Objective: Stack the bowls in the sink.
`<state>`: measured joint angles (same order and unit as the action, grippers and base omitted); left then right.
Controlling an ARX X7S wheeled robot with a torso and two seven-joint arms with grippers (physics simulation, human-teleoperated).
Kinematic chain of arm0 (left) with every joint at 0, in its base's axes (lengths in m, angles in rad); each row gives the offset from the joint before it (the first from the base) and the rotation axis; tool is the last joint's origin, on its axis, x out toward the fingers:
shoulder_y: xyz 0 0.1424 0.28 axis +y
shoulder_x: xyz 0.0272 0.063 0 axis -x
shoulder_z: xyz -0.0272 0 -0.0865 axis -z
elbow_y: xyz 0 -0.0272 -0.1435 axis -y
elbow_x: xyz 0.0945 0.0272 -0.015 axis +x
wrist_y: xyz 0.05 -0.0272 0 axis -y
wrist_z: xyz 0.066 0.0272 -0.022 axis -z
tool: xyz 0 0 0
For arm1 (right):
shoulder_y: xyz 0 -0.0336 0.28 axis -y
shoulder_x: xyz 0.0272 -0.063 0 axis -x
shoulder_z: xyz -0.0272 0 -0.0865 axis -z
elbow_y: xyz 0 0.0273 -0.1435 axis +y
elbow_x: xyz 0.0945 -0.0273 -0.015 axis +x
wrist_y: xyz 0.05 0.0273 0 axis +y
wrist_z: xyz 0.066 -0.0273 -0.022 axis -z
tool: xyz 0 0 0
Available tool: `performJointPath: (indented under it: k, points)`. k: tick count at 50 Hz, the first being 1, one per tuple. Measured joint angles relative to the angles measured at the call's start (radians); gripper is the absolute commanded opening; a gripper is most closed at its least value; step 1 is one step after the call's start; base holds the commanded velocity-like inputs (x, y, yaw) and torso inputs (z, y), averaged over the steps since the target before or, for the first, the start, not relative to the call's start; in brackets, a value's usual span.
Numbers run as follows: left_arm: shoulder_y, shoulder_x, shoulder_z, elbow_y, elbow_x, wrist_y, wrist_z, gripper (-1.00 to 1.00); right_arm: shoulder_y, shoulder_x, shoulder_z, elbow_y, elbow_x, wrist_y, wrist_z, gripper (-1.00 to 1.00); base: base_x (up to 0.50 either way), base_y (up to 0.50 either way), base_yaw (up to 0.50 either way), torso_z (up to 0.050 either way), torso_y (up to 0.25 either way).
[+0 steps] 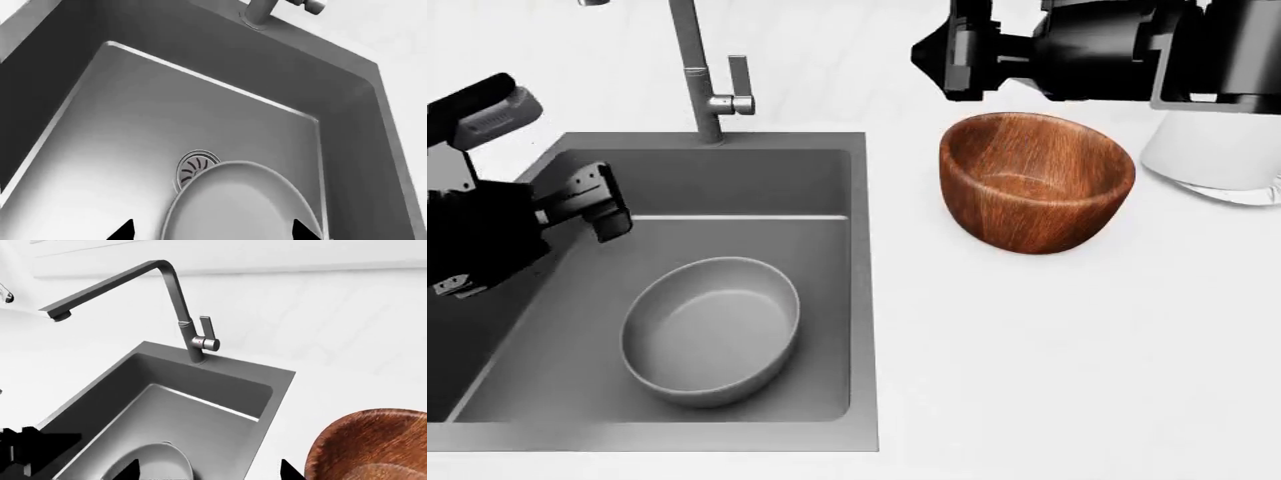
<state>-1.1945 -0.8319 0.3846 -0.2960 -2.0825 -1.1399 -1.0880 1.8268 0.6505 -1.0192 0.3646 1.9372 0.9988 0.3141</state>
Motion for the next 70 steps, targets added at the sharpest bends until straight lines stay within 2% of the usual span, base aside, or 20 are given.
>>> performJointPath:
  k: [16, 28, 38, 45, 55, 70]
  points:
    - [-0.122, 0.001, -0.023, 0.089, -0.158, -0.003, -0.076, 1.0, 0.103, -0.077, -0.113, 0.254, -0.104, 0.071, 0.083, 1.0, 0.0, 0.0, 0.0, 0.0, 0.0]
    - [-0.128, -0.017, -0.044, 0.166, -0.23, 0.021, -0.105, 1.0, 0.166, -0.23, -0.268, 0.674, -0.298, 0.061, -0.054, 1.0, 0.0, 0.0, 0.0, 0.0, 0.0]
    - [-0.133, -0.007, -0.052, 0.201, -0.247, 0.029, -0.097, 1.0, 0.176, -0.28, -0.331, 0.844, -0.385, 0.061, -0.095, 1.0, 0.0, 0.0, 0.0, 0.0, 0.0]
    - [-0.134, 0.005, -0.055, 0.206, -0.236, 0.027, -0.075, 1.0, 0.191, -0.281, -0.347, 0.88, -0.415, 0.077, -0.094, 1.0, 0.0, 0.0, 0.0, 0.0, 0.0]
    - [-0.131, 0.017, -0.064, 0.206, -0.208, 0.024, -0.036, 1.0, 0.202, -0.222, -0.318, 0.799, -0.391, 0.112, 0.001, 1.0, 0.0, 0.0, 0.0, 0.0, 0.0]
    - [-0.159, 0.027, -0.063, 0.209, -0.202, 0.019, -0.011, 1.0, 0.113, -0.153, -0.27, 0.714, -0.33, 0.114, 0.12, 1.0, 0.0, 0.0, 0.0, 0.0, 0.0]
